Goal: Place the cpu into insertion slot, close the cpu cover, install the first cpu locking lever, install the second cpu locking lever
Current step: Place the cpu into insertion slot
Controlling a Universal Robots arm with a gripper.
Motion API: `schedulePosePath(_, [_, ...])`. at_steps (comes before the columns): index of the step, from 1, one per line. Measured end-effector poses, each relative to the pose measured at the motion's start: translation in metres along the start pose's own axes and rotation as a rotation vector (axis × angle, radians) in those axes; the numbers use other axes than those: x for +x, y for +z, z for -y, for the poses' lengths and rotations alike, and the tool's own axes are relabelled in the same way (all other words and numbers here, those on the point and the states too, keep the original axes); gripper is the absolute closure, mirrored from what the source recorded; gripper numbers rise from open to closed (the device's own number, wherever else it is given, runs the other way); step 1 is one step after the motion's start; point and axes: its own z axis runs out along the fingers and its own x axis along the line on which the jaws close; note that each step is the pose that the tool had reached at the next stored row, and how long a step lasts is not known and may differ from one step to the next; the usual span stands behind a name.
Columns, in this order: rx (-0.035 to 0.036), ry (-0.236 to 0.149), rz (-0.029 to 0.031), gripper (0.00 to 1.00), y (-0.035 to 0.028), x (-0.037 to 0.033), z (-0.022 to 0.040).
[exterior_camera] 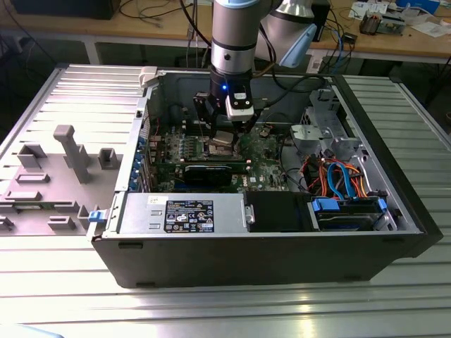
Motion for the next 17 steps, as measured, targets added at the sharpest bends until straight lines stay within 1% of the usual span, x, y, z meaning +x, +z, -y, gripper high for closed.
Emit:
schedulePosePath(13, [0.0015, 0.006, 0.0005, 0.45, 0.0002, 0.0000, 0.0000])
schedulePosePath(17, [0.0013, 0.028, 0.0000, 0.45, 0.0002, 0.0000, 0.0000])
